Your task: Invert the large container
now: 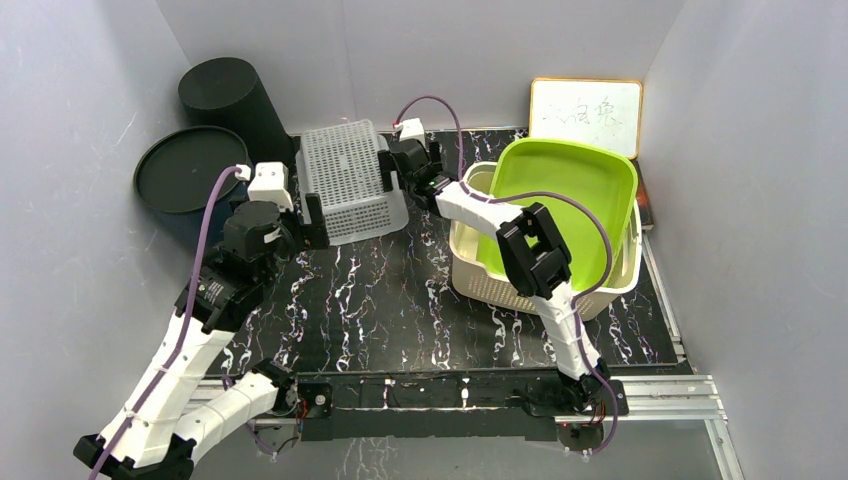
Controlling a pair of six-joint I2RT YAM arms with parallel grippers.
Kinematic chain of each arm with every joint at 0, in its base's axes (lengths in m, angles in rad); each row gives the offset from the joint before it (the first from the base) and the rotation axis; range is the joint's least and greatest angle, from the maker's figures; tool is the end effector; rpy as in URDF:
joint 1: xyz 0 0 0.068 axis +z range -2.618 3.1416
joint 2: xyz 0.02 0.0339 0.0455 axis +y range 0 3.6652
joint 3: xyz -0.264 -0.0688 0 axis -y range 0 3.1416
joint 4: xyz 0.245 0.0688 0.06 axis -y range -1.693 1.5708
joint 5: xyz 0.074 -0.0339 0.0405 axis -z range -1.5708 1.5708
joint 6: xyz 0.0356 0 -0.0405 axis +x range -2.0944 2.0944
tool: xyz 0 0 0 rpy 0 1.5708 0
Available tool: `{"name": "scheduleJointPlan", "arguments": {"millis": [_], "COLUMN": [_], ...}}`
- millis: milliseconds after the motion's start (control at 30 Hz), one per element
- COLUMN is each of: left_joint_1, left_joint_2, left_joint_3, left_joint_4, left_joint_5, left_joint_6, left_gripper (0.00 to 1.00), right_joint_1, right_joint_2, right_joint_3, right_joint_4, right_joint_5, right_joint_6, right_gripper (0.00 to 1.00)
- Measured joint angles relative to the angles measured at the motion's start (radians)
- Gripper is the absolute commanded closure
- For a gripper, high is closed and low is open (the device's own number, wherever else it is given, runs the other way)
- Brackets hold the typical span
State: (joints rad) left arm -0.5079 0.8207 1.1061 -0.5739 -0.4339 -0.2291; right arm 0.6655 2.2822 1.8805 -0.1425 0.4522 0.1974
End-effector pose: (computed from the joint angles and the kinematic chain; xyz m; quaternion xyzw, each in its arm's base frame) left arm 0.1472 -0.0648 0.4030 -0.0188 0.7929 -0.0495 0.6070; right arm 0.4281 0.3163 0.2180 -0.0898 0.8513 0.0227 0.5164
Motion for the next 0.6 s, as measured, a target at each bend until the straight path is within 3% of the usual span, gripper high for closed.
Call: {"name": "scheduleJointPlan", "arguments": {"millis": [267,433,600], "left_joint_1": [0.000,0.000,0.000], "left_joint_2": [-0.003,-0.015,-0.024], "left_joint_3": [-0.010,-0.010,-0.010], "left_joint_4": [-0.003,-0.003,-0.003], "left_joint_5": [0.000,-0.001,-0.003], "left_joint_6": [-0.001,-0.004,-0.008], "left_gripper": [0.02,0.02,0.02], "right_joint_1": [0.043,0.053,0.053], "right_joint_2": [-0.052,-0.103,-0.203], "right_joint_3": [-0.118,-0.176,-0.230], "right_joint_4": [0.068,0.100,0.118], "right_joint_5": [-0.315,-0.342,-0.266], "right_joint_6": [0.046,0.057,0.048], "right_gripper": [0.02,0.02,0.02]}}
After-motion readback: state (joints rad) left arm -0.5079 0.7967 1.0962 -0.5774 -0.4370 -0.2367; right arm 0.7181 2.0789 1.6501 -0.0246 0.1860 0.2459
